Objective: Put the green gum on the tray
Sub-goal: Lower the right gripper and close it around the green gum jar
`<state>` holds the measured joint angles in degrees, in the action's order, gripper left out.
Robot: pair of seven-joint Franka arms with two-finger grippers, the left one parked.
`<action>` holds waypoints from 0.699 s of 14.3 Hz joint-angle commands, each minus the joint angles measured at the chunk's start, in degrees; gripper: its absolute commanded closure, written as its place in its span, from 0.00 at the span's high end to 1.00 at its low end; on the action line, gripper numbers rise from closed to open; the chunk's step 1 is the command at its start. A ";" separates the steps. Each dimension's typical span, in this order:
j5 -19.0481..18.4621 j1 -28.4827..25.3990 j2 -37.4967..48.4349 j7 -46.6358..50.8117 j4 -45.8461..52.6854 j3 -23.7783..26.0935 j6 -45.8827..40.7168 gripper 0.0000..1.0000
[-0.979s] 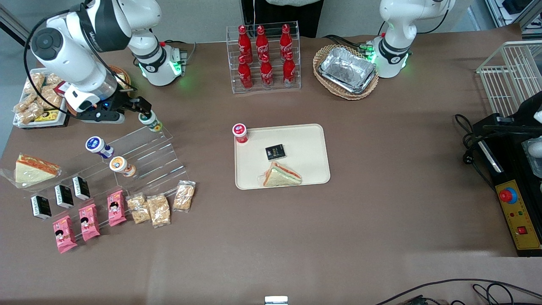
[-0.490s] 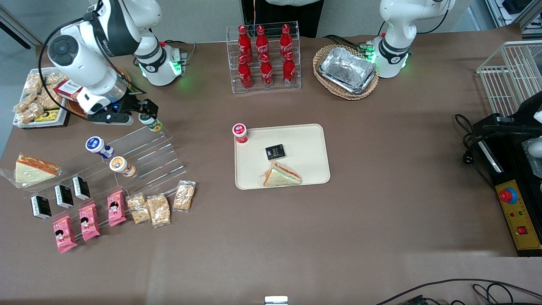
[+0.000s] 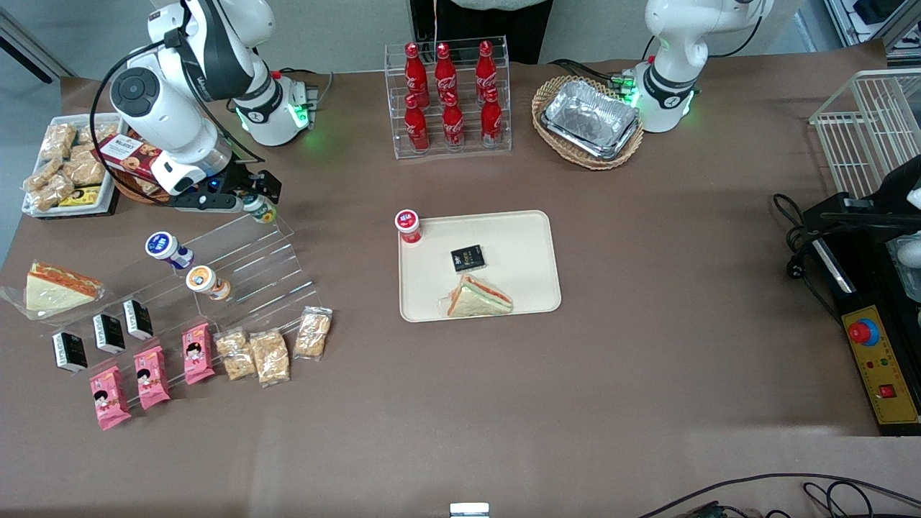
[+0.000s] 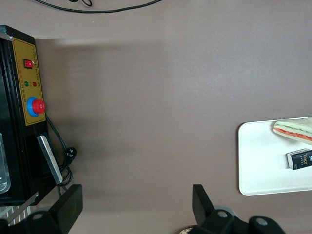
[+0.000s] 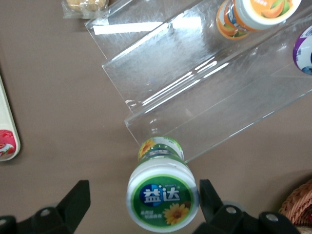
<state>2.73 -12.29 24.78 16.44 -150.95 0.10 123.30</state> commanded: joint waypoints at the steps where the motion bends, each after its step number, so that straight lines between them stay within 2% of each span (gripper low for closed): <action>1: 0.79 -0.28 2.64 0.00 -2.16 -0.19 1.24 1.00; 4: 0.79 -0.28 3.87 0.00 -3.56 -0.19 1.41 0.98; 6: 0.79 -0.28 4.22 -0.09 -4.18 -0.19 1.59 0.88; 8: 0.70 -0.28 3.96 -0.09 -4.18 -0.19 2.29 0.83; 9: 0.53 -0.28 3.70 -0.09 -4.18 -0.19 2.47 0.75; 10: 0.26 -0.28 3.26 -0.09 -4.18 -0.19 2.82 0.72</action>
<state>2.73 -12.29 27.14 16.44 -153.58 0.10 123.86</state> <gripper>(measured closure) 0.159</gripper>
